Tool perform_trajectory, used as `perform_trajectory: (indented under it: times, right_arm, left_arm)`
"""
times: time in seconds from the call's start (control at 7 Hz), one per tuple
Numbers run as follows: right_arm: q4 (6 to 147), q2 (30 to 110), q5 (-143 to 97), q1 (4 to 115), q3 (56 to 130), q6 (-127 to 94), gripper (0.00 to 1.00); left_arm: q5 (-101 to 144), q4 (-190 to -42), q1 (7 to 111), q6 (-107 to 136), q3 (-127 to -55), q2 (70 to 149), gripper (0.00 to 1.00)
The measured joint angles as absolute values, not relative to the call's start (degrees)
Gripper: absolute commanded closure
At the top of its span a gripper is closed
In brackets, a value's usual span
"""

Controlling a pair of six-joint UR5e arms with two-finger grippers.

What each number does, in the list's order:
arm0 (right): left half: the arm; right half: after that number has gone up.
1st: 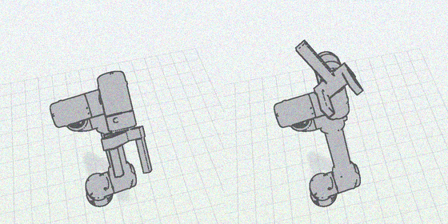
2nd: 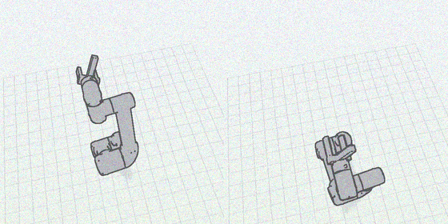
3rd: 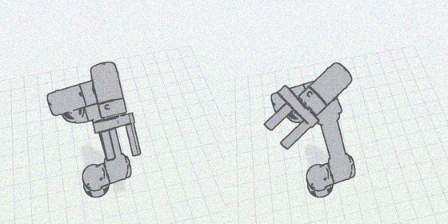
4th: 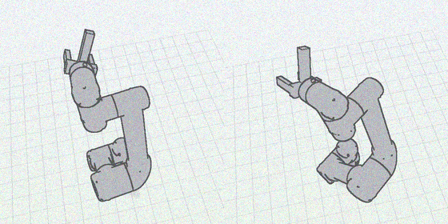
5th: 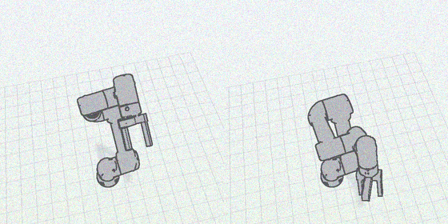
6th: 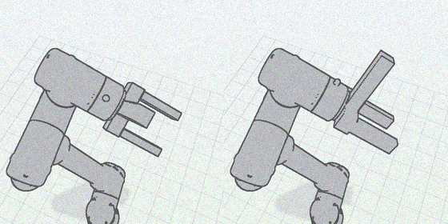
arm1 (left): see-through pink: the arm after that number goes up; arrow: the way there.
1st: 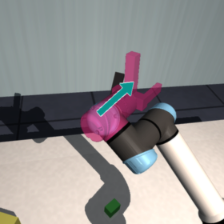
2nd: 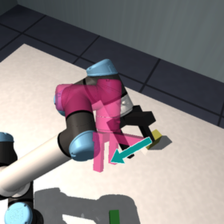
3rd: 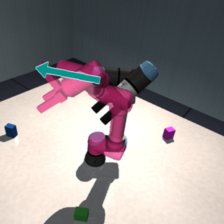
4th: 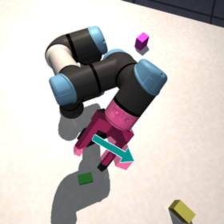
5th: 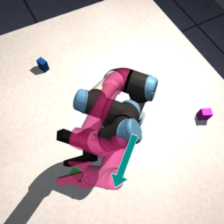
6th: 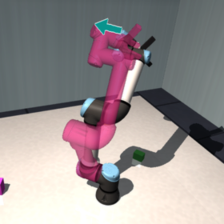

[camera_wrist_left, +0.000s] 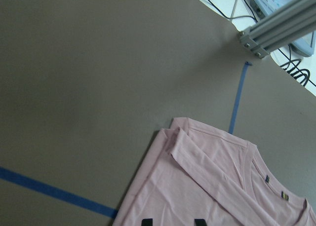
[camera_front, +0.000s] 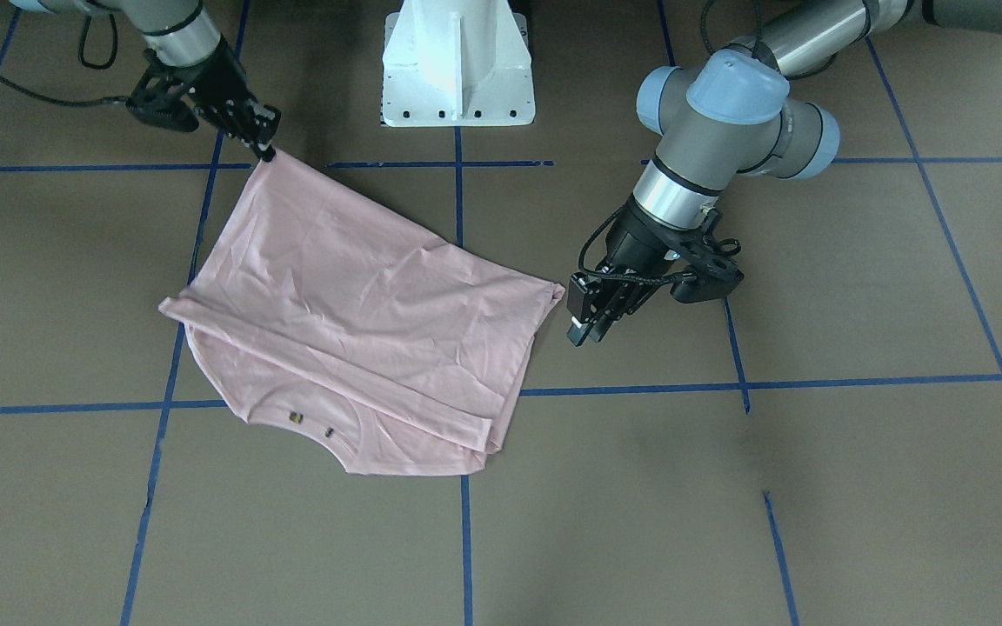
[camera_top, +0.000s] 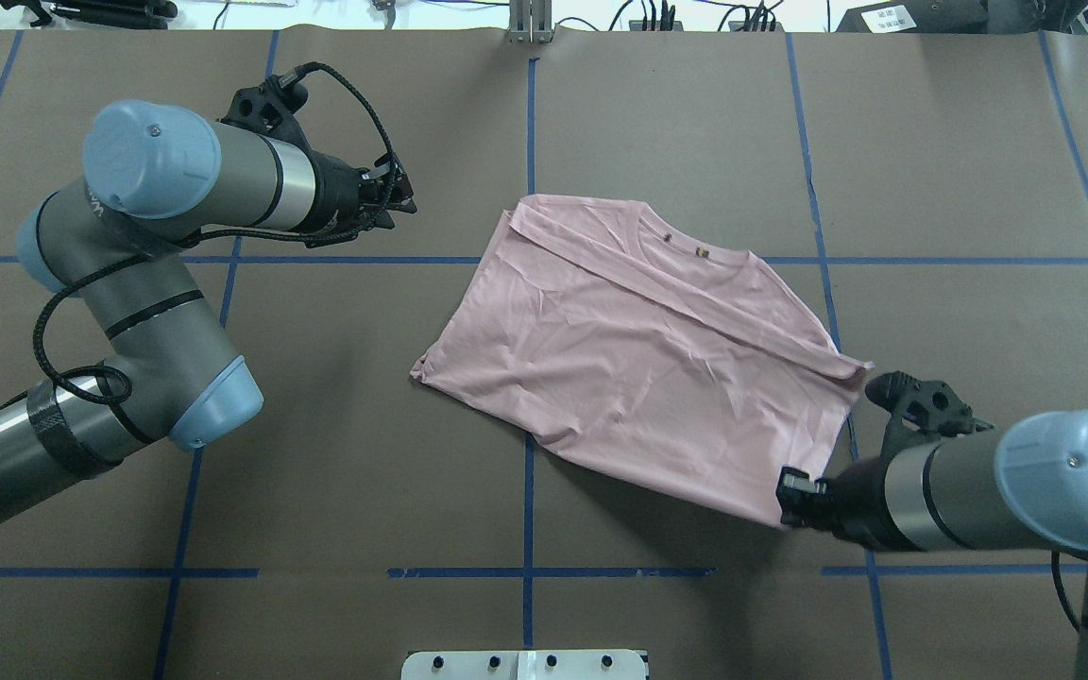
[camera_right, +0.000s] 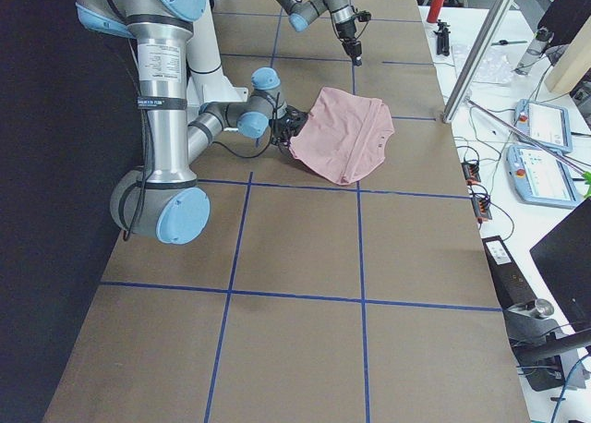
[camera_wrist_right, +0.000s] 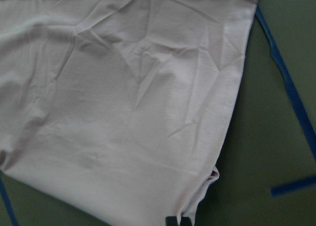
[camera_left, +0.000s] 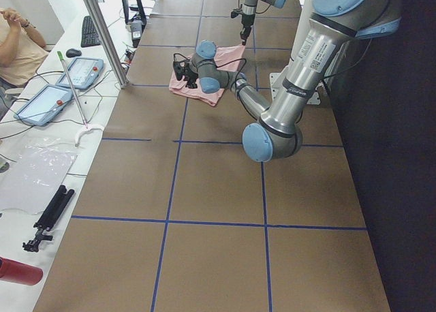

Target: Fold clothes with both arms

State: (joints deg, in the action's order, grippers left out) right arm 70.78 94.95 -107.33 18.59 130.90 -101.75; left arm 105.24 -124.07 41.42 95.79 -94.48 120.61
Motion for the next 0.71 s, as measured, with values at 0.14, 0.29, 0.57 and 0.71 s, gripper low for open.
perform_trajectory:
  times: [0.14, 0.29, 0.57, 0.71]
  right_arm:
    - [70.65, 96.09, -112.11, 15.44, 132.16, -101.76, 0.00]
    - [70.60, 96.35, -113.99, 13.38, 131.30, -101.79, 0.00]
    - [70.47, 95.63, -112.72, 11.78, 126.98, -101.57, 0.00]
    - [70.40, 94.24, -110.77, 11.88, 125.34, -101.36, 0.00]
  left_arm:
    - [105.77, -123.06, 41.33, 95.94, -95.31, 119.75, 0.59]
    - [105.98, -122.65, 41.18, 96.04, -95.68, 119.37, 0.58]
    - [106.08, -122.43, 39.64, 98.94, -96.40, 119.41, 0.55]
    - [105.87, -122.14, 38.32, 100.68, -96.94, 119.43, 0.55]
